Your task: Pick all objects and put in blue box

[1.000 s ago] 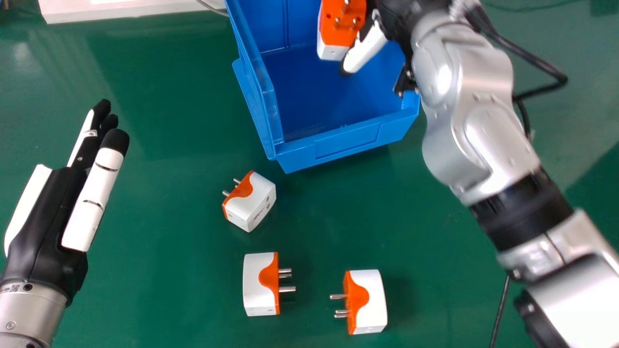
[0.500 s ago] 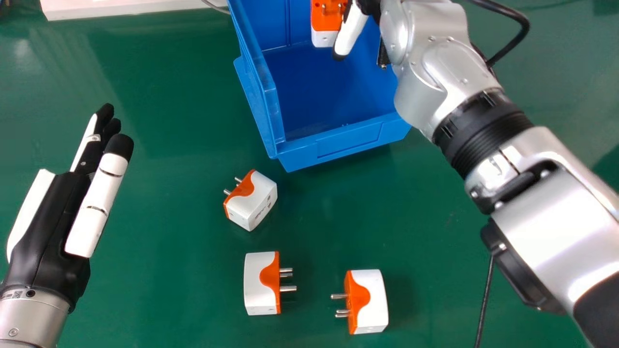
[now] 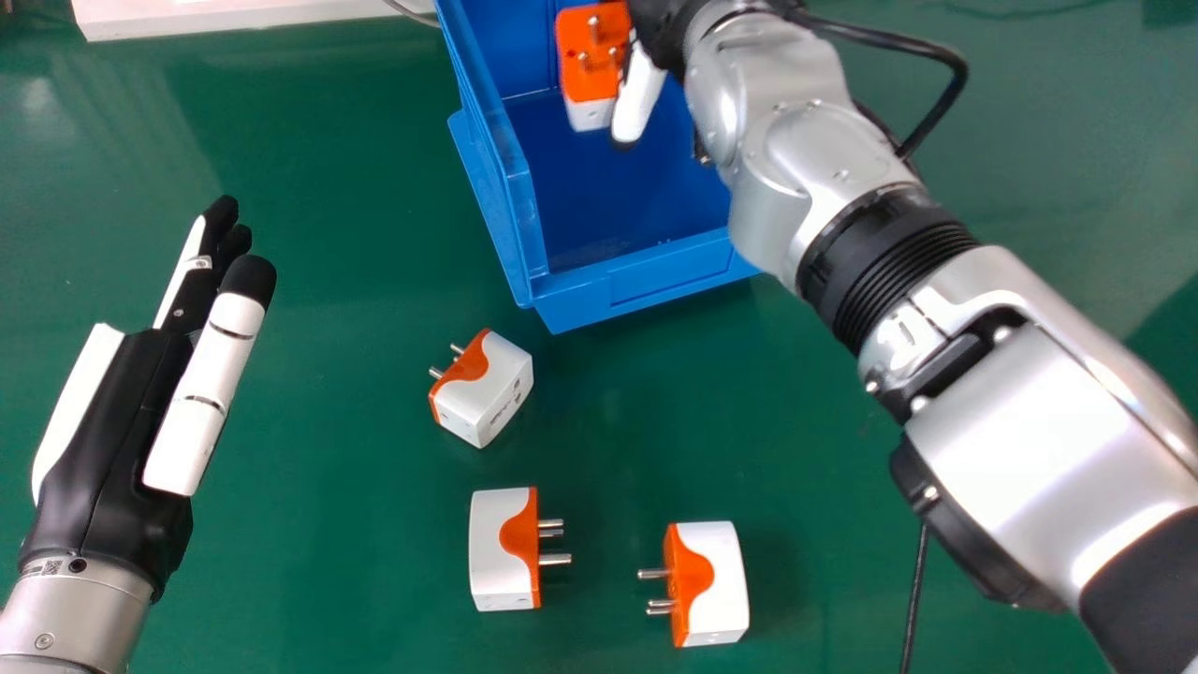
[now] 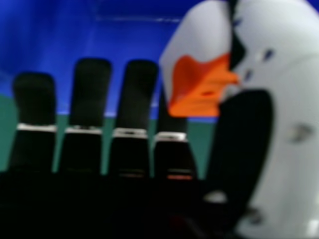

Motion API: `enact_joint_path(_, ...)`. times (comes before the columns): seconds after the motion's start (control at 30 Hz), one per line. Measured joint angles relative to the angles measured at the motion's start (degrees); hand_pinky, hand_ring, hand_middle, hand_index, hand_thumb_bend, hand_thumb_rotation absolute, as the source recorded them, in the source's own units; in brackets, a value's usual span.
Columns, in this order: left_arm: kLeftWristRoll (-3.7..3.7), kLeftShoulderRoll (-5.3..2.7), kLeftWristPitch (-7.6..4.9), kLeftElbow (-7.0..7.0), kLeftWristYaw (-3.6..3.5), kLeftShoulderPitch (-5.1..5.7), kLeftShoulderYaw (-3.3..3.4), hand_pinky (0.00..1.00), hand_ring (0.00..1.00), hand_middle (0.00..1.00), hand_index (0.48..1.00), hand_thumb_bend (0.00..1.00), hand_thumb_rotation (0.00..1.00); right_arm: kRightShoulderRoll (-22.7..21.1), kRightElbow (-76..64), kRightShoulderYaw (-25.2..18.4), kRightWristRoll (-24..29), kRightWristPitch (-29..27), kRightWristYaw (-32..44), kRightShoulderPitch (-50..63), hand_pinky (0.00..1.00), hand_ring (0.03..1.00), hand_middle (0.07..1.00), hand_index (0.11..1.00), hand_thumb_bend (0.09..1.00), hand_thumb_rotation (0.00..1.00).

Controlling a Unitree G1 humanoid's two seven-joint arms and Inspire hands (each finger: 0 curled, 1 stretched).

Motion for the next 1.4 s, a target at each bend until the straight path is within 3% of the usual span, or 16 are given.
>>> enact_joint_path(0.13,0.45,-0.30,0.26,-0.07,0.21,0.00,-0.20,1.00,1.00,1.00,1.000,0.55,1.00,0.21,0.04,0.45,0.08,-0.28,-0.24,0.00,0.22,0.388,0.502,0.508,0.510,0.00)
enact_joint_path(0.43,0.52,-0.58,0.83,-0.93,0.50,-0.02,-1.00,1.00,1.00,1.00,1.000,0.56,1.00,1.39,0.26,1.62,0.35,-1.14,-0.27,0.18,0.24,0.382,0.488,0.516,0.511,0.00)
enact_joint_path(1.03,0.52,-0.66,1.90,-1.43,0.55,0.03,-1.01,1.00,1.00,1.00,1.000,0.56,1.00,1.38,0.33,0.79,3.95,-1.04,-2.26,1.65,0.37,0.422,0.526,0.488,0.512,0.00)
enact_joint_path(1.07,0.52,-0.66,1.90,-1.42,0.55,0.04,-1.01,1.00,1.00,1.00,1.000,0.56,1.00,1.21,0.34,1.29,3.86,-1.04,-2.26,1.67,0.43,0.512,0.612,0.569,0.542,0.01)
enact_joint_path(1.1,0.52,-0.66,1.90,-1.42,0.55,0.04,-1.01,1.00,1.00,1.00,1.000,0.56,1.00,0.95,0.33,1.97,3.60,-1.05,-2.24,1.70,0.43,0.512,0.612,0.569,0.542,0.01)
enact_joint_path(1.13,0.52,-0.67,1.90,-1.43,0.55,0.05,-1.01,1.00,1.00,1.00,1.000,0.56,1.00,0.73,0.30,2.51,3.24,-1.04,-2.16,1.75,0.59,0.688,0.752,0.725,0.569,0.08)
enact_joint_path(1.17,0.52,-0.67,1.90,-1.42,0.55,0.05,-1.01,1.00,1.00,1.00,1.000,0.56,1.00,0.48,0.26,2.92,2.92,-1.04,-2.02,1.82,0.65,0.750,0.802,0.780,0.578,0.11)
enact_joint_path(1.3,0.52,-0.67,1.90,-1.42,0.55,0.03,-1.01,1.00,1.00,1.00,1.000,0.56,1.00,-0.36,-0.19,4.76,1.73,-0.80,-1.98,2.38,0.88,0.919,0.935,0.928,0.581,0.23)
enact_joint_path(1.4,0.52,-0.67,1.90,-1.42,0.55,0.03,-1.01,1.00,1.00,1.00,1.000,0.56,1.00,-0.52,-0.27,5.71,1.36,-0.28,-1.99,2.71,0.96,0.974,0.979,0.977,0.583,0.27)
